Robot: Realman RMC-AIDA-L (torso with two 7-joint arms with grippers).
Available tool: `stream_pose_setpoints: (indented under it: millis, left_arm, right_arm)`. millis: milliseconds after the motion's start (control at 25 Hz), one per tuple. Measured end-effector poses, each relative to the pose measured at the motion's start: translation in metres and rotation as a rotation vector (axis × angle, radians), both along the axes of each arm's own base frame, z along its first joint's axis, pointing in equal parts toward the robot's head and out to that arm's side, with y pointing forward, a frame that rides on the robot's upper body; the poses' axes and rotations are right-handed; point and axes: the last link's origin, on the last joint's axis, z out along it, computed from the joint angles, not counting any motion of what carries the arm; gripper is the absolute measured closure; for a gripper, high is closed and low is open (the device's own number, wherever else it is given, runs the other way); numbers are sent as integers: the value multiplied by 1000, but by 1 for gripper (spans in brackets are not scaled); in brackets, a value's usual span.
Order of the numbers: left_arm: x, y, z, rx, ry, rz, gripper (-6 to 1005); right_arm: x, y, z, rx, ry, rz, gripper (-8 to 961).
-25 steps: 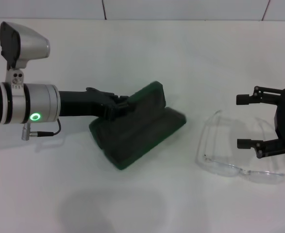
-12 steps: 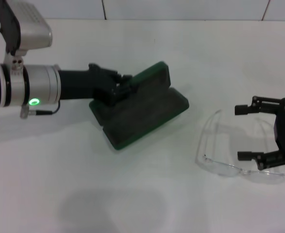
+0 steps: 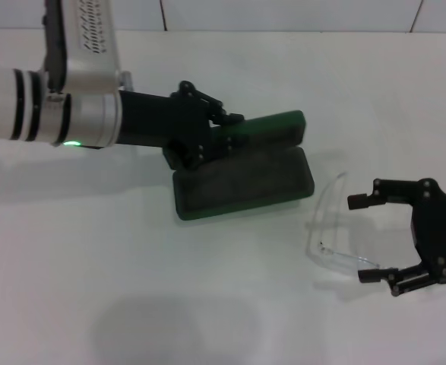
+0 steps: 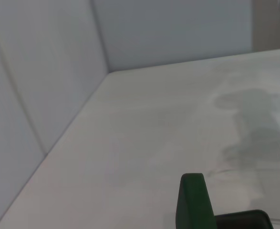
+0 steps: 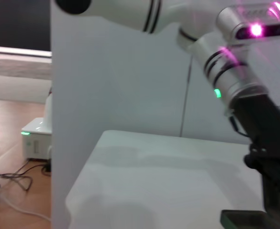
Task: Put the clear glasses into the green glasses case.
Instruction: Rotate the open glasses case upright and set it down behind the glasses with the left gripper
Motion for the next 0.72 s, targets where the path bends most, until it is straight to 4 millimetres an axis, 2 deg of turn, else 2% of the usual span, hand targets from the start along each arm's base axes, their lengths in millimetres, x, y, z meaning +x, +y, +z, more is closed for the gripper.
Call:
stream_pose_setpoints:
  millis: [240, 400, 720]
  left_arm:
    - [12, 6, -15, -40, 46, -66, 782]
    - [12, 10, -24, -32, 112, -85, 780]
    - [9, 13, -26, -20, 138, -79, 777]
  right_arm:
    - [2, -5, -3, -7, -8, 0, 83]
    - [3, -7, -7, -17, -16, 0, 83]
    - [3, -12, -17, -29, -29, 20, 83]
